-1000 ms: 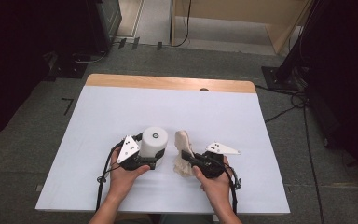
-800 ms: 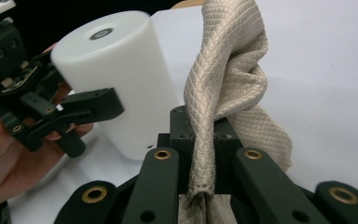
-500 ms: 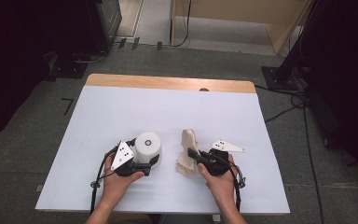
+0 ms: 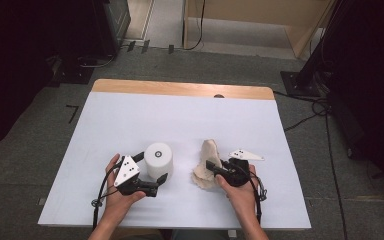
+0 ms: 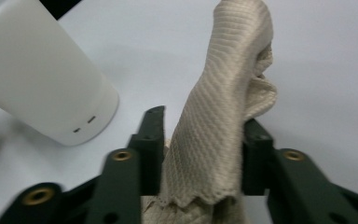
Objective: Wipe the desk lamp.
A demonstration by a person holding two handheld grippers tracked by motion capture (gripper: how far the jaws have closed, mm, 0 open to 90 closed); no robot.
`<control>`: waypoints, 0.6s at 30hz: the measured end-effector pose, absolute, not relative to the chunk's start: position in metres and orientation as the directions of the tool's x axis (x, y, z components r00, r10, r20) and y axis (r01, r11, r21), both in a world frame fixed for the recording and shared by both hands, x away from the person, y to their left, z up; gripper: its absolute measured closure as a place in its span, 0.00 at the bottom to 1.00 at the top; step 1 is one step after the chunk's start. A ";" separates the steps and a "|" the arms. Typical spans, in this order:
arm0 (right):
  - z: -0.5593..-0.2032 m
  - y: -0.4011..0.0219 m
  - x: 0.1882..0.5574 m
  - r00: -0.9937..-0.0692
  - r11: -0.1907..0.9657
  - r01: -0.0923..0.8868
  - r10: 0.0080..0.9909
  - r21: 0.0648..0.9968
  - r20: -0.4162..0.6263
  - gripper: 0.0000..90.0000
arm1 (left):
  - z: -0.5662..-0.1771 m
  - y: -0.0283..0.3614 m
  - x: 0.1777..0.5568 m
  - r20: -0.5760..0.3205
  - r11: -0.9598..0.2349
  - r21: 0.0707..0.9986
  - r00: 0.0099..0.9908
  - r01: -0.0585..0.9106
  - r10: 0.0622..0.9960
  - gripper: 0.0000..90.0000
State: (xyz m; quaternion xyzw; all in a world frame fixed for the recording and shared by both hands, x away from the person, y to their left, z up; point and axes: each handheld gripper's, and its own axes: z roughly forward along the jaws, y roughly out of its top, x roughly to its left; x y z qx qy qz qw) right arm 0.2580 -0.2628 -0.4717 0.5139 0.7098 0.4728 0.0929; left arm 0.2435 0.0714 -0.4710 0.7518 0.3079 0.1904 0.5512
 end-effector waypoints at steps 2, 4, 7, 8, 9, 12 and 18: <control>-0.472 -0.263 0.259 -0.443 0.032 0.644 0.831 0.765 0.338 0.48 | -0.469 0.074 0.241 -0.061 -0.201 0.945 0.743 0.258 0.667 0.00; -0.472 -0.263 0.259 -0.434 0.036 0.649 0.838 0.760 0.330 0.34 | -0.467 0.077 0.239 -0.064 -0.199 0.945 0.743 0.260 0.666 0.00; -0.472 -0.262 0.260 -0.415 0.055 0.666 0.856 0.744 0.308 0.13 | -0.464 0.084 0.235 -0.068 -0.197 0.945 0.745 0.262 0.664 0.00; -0.472 -0.262 0.260 -0.415 0.055 0.666 0.856 0.744 0.308 0.13 | -0.464 0.084 0.235 -0.068 -0.197 0.945 0.745 0.262 0.664 0.00; -0.471 -0.264 0.259 -0.407 0.060 0.665 0.865 0.744 0.293 0.02 | -0.462 0.090 0.233 -0.078 -0.190 0.945 0.746 0.267 0.662 0.00; -0.468 -0.269 0.258 -0.397 0.060 0.654 0.876 0.754 0.274 0.00 | -0.459 0.099 0.228 -0.083 -0.181 0.947 0.745 0.266 0.661 0.00; -0.464 -0.284 0.252 -0.374 0.079 0.641 0.901 0.763 0.221 0.00 | -0.462 0.119 0.220 -0.099 -0.169 0.944 0.730 0.285 0.677 0.00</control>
